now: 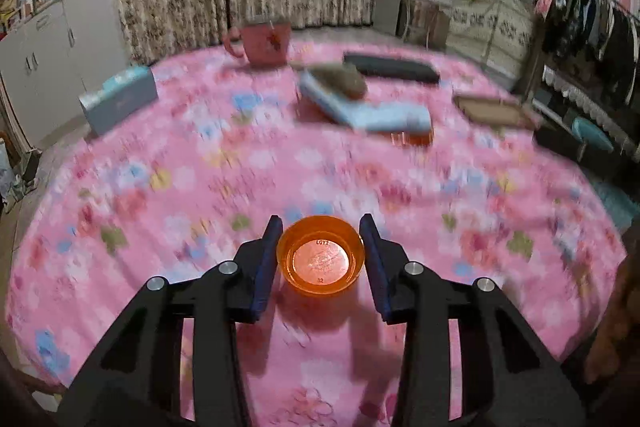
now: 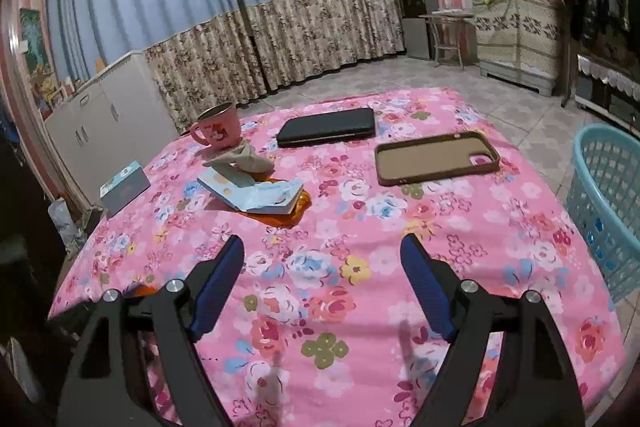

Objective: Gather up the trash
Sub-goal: 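Grasp the beige napkin on the book with the right tool, then carry orange cup and napkin over the blue basket and open the right tool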

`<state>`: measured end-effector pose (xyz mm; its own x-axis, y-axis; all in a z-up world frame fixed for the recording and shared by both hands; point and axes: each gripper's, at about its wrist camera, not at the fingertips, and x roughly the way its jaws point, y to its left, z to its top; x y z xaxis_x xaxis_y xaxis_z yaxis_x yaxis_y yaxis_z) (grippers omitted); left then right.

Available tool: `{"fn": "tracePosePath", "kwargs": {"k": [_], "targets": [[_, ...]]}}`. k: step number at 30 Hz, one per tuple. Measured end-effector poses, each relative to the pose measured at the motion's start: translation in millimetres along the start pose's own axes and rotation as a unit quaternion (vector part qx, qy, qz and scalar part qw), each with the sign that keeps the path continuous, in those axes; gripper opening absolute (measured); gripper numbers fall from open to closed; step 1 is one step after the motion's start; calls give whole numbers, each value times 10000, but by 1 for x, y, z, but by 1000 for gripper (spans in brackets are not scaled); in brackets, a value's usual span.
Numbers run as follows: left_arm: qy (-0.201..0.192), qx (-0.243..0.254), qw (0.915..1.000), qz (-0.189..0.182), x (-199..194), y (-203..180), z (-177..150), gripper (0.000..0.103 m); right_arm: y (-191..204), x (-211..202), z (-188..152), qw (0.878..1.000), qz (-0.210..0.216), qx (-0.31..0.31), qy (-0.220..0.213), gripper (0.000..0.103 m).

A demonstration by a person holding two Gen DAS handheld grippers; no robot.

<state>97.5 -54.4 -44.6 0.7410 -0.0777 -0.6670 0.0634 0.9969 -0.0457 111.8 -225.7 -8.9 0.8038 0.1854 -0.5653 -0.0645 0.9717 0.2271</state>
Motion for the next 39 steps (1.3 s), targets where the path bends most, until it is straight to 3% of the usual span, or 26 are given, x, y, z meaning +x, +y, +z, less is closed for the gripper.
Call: {"fn": "tracePosePath", "kwargs": {"k": [9,13,17,20,23,26,28,30,33,39], "targets": [[-918,-249,9953,161,-19,41,115,39,30,8,55,9967,151,-769,-215,79],[-924,-221,9953,171,7,55,156,39,46,35,77,9967,451,-675,-25,79],[-939,-330,9950,-2,34,69,150,39,66,82,89,9946,656,-744,318,79],[-576,-567,9966,-185,59,83,142,39,85,120,91,9916,765,-912,499,79],[-520,-410,9978,90,70,88,142,39,103,159,88,9893,727,-1017,745,79],[-381,-686,9969,35,79,100,143,39,110,190,84,9887,668,-891,1002,78],[-355,-713,9968,33,83,101,145,39,108,203,82,9884,661,-802,1108,69],[-384,-638,9972,67,82,98,146,39,108,212,80,9851,827,-762,1304,41],[-410,-559,9976,23,80,92,146,39,109,205,81,9837,955,-859,1257,23],[-519,-420,9978,-15,67,77,144,39,97,153,104,9904,870,-926,536,19]]}}
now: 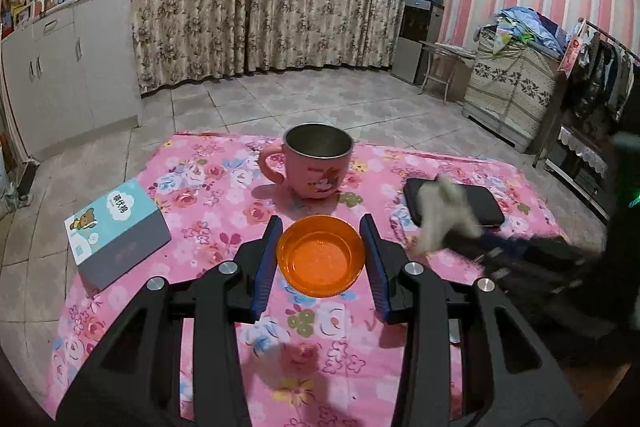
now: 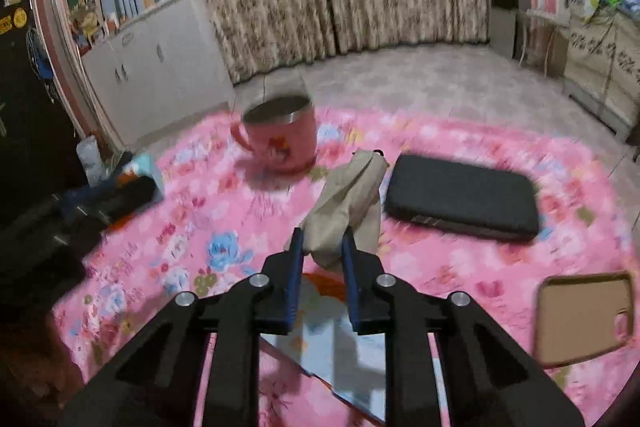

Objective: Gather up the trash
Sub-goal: 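Carry orange cup and napkin over the blue basket and open the right tool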

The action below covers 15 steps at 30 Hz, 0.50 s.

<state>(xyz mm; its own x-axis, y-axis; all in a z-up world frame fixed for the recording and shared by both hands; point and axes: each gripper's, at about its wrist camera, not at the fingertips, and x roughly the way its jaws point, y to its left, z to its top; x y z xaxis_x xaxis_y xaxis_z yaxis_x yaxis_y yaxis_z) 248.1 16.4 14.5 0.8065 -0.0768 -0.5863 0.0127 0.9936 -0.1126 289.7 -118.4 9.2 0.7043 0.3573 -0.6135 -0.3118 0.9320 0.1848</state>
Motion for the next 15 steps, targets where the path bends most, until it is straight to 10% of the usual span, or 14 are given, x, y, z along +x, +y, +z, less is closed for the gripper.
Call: {"fn": "tracePosePath", "kwargs": {"k": [15], "targets": [[-329,246,9980,-480,-37,-45,-7,39,-116,-207,-35,9726,-1413,890,-1617,19]]}}
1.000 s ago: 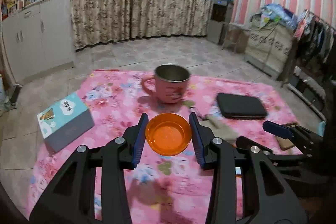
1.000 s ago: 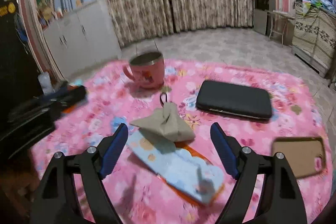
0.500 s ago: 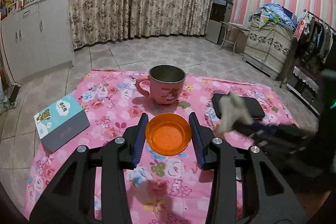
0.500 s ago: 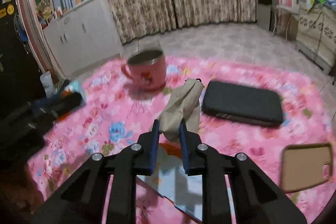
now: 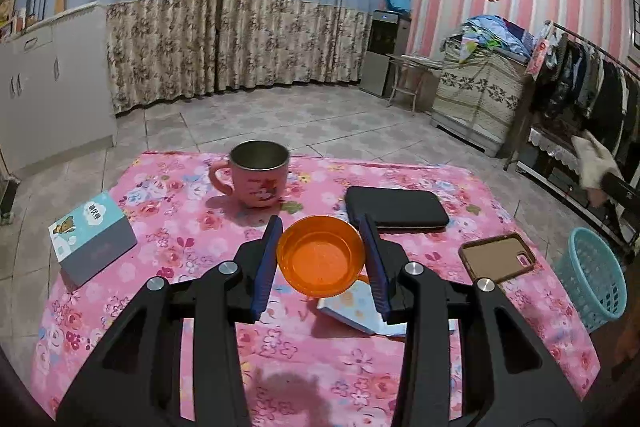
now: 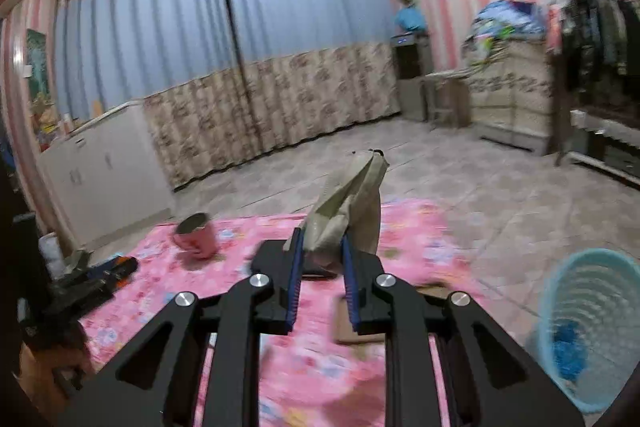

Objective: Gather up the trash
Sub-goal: 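Carry orange cup and napkin over the blue basket and open the right tool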

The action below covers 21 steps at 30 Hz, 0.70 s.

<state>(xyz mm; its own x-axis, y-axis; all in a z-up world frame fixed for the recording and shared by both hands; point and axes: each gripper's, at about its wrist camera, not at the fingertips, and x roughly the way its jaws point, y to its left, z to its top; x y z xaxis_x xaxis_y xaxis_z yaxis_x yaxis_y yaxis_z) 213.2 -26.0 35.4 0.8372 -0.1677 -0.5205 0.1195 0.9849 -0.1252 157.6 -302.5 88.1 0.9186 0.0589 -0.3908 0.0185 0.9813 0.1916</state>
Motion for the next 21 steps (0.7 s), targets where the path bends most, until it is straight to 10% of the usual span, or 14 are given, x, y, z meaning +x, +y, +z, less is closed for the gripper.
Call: {"fn": "tracePosePath", "kwargs": {"k": [7,21], "targets": [[-111,315,9984,-463,-6,-56,5,39,-74,-26,7,9960,-809,376,-106,19],[-240,1144,9729,-1995,2,-296,28,39,-216,-95,12,9790,-1816,853,-348,19]]}}
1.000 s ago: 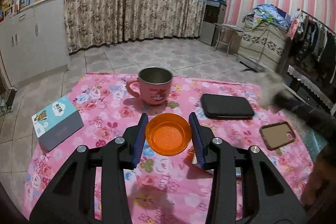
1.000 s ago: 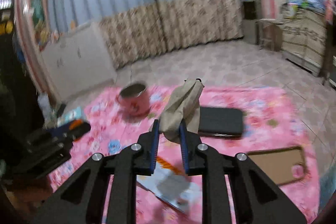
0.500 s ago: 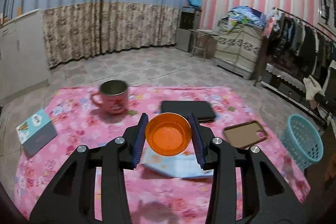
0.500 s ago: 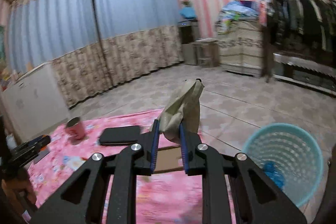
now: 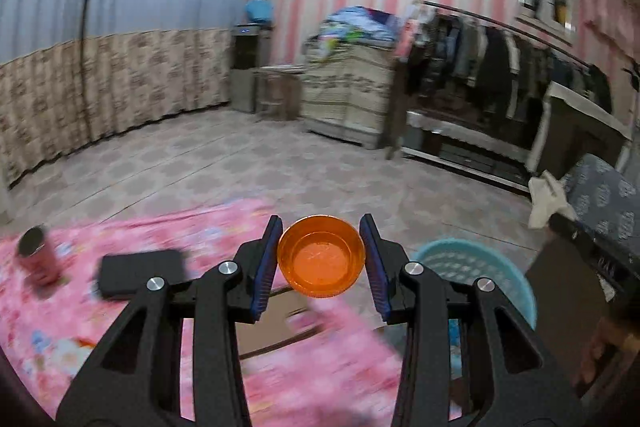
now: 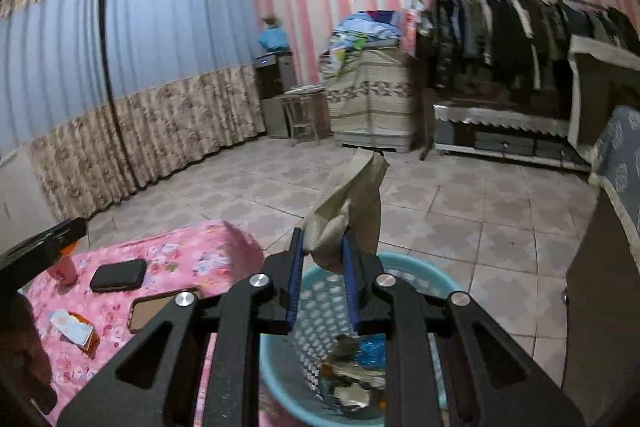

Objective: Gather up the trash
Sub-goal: 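Carry orange cup and napkin over the blue basket and open the right tool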

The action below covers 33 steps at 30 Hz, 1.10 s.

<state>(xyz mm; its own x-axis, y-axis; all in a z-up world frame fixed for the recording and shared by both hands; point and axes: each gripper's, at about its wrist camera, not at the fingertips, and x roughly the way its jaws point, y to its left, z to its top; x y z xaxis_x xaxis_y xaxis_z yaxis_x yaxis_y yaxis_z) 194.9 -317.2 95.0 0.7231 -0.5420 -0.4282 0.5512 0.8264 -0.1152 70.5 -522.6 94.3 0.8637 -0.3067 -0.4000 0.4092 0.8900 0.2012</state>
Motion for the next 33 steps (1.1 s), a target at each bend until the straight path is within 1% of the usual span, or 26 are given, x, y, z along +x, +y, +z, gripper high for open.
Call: {"fn": "tracePosePath", "kwargs": {"k": [3,6,8,13,22,25,28,33], "targets": [[100,143,9994,-286,26,-38,-1,39,-15,2,1,9995,173,270,-45,19],[218,247,9985,-434,43,-58,-5,39,-19,6,-1,9993,161,331,-25,19],[283,282,9981,-470,52,-64,-8,39,-22,11,-2,9992,161,365,8,19],[404,288,9977,-460,69,-65,-12,39,-25,17,-4,9990,191,398,107,19],[473,367,9970,-497,72,-77,-16,39,-19,19,-7,9990,199,327,212,19],[474,444,9966,-503,72,-82,-16,39,-23,19,-7,9992,131,312,221,19],[476,497,9965,-474,72,-82,-16,39,-22,21,-8,9994,-29,211,269,19],[463,507,9965,-486,72,-82,-15,39,-20,18,-7,9994,-85,156,294,19]]}}
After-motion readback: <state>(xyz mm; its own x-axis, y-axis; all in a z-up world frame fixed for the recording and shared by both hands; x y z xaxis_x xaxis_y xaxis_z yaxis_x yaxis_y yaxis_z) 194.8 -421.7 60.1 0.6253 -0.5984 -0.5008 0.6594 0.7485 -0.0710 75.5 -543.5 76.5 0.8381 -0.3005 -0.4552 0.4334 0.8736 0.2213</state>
